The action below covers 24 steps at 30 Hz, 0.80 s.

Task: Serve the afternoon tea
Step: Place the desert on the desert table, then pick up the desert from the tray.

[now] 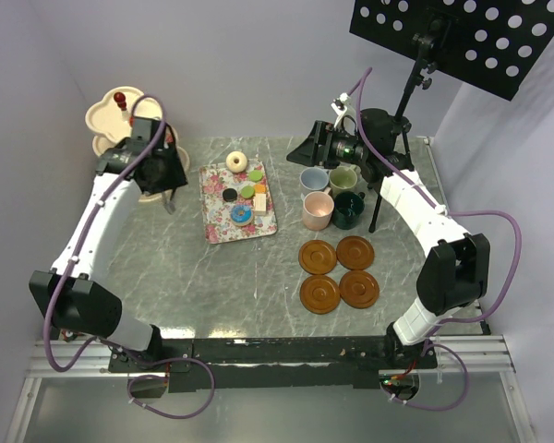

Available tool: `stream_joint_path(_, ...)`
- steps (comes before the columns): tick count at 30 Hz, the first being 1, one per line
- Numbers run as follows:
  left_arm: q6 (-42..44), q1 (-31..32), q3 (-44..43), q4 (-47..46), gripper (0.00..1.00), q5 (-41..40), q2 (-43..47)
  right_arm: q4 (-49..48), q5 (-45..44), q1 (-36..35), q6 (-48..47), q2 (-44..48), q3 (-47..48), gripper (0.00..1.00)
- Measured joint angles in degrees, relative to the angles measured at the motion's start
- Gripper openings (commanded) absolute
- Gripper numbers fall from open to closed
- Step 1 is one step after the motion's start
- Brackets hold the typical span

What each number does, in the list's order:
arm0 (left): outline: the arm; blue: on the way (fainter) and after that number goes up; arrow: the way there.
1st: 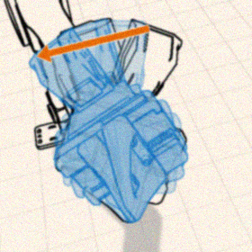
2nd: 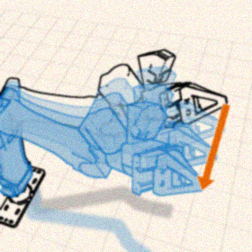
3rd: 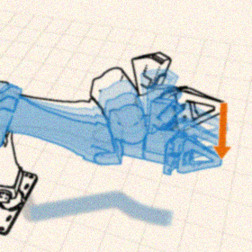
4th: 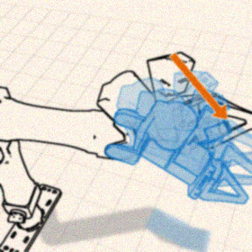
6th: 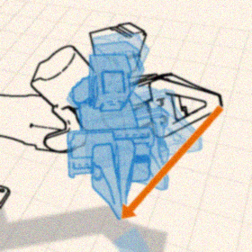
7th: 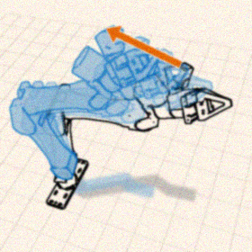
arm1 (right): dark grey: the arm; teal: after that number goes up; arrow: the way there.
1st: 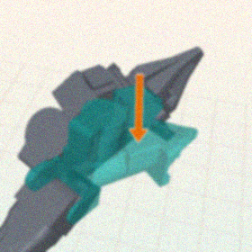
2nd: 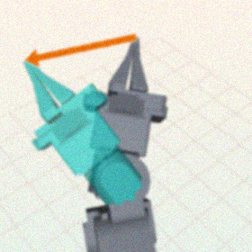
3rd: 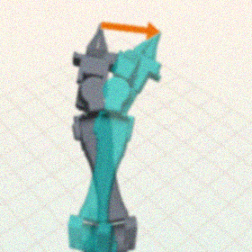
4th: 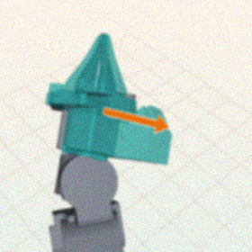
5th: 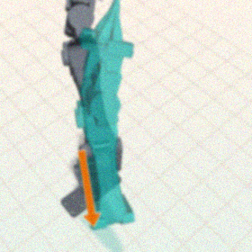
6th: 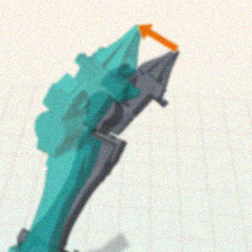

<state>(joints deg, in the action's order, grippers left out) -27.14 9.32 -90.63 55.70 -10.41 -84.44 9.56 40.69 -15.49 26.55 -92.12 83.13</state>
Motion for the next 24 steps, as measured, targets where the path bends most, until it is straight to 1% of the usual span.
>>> stream_joint_path(6, -2.58, 6.1, 0.81, -0.31, 0.58, 0.09, -0.13, 0.0, 0.0, 0.0, 0.0, 0.0, 0.0, 0.84)
stream_joint_path(10, -3.58, 7.65, 1.18, -1.95, 0.57, 1.92, -1.57, 0.0, -0.02, 0.0, 0.0, 0.0, 0.0, 0.84)
stream_joint_path(13, -3.85, 8.11, 0.98, -2.73, 0.57, 3.91, -5.66, 0.0, -0.04, 0.0, 0.0, 0.0, 0.0, 0.84)
stream_joint_path(18, -3.43, 8.57, -1.33, -2.75, 0.58, 5.92, -15.78, 0.02, -0.09, 0.0, -0.24, 0.0, 0.0, 0.84)
stream_joint_path(24, -1.57, 9.46, -5.64, -2.29, 0.59, 6.75, -22.82, 0.09, -0.11, 0.0, -0.48, 0.0, 0.0, 0.84)
